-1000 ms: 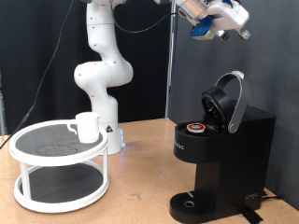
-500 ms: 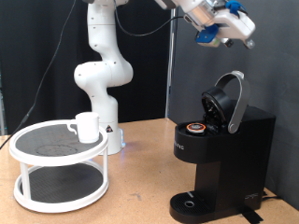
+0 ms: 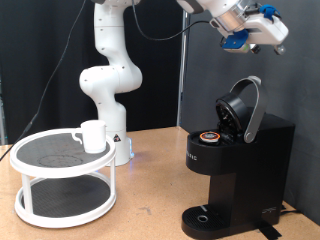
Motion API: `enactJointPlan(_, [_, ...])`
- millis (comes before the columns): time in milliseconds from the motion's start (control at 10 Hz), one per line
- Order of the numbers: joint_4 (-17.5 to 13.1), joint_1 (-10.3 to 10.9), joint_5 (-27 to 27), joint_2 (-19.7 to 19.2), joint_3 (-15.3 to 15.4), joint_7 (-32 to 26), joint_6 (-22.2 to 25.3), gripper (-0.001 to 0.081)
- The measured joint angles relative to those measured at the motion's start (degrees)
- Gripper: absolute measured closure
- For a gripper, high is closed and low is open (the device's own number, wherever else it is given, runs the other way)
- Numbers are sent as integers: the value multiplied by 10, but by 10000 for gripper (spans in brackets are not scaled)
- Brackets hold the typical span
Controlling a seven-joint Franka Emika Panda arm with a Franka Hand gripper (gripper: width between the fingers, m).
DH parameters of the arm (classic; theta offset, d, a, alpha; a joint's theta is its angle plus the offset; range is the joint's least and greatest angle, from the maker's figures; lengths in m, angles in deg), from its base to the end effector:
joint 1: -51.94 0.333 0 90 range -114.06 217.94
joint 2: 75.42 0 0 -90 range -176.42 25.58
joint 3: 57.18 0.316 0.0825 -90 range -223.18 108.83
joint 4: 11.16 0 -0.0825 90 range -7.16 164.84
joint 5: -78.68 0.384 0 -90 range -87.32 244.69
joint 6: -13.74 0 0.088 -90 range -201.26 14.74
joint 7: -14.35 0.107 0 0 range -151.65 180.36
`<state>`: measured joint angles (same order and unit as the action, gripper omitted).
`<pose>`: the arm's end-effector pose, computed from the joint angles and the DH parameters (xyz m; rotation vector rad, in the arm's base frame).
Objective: Make a cup of coffee with the keurig machine
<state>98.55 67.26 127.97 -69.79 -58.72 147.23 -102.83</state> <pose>0.5314 0.1737 0.5758 -0.9265 2.3725 0.9676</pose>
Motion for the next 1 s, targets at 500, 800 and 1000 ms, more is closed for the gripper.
enactJointPlan(500, [-2, 1, -28, -16, 23, 35, -15, 72])
enactJointPlan(800, [-1, -1, -43, -16, 21, 31, 2, 206])
enactJointPlan(1000, [4, -5, -59, -16, 20, 33, 13, 345])
